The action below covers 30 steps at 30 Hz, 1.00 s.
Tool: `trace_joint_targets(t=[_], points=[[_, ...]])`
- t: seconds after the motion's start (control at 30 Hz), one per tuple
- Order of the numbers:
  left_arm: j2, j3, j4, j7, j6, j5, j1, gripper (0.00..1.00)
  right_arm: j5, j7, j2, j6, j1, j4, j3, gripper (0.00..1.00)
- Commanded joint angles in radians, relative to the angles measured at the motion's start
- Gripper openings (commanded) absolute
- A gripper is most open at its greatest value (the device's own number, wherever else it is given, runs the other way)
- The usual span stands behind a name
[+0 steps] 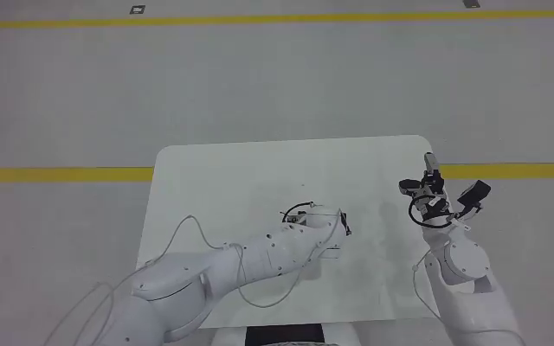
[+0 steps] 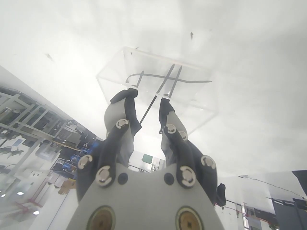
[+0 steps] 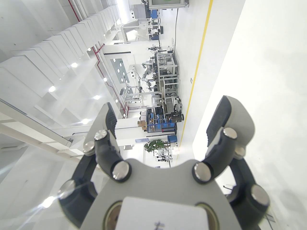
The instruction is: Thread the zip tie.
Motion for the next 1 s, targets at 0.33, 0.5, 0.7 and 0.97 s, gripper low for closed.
trace_joint_targets(t=[0.33, 0.5, 0.7, 0.97], points=[[-0.025, 0.000, 0.055, 0.007, 0.000, 0.018, -0.001, 0.00, 0.000, 0.000, 0.000, 0.000, 0.000, 0.000, 0.000, 1.00], [-0.029, 0.000, 0.059, -0.002, 0.000, 0.020, -0.002, 0.00, 0.000, 0.000, 0.000, 0.000, 0.000, 0.000, 0.000, 1.00], [-0.027, 0.000, 0.040, -0.002, 0.000, 0.032, -0.007, 0.00, 0.000, 0.000, 0.000, 0.000, 0.000, 0.000, 0.000, 1.00], [-0.011, 0.000, -0.014, -0.002, 0.000, 0.053, -0.021, 0.00, 0.000, 0.000, 0.000, 0.000, 0.000, 0.000, 0.000, 1.00]])
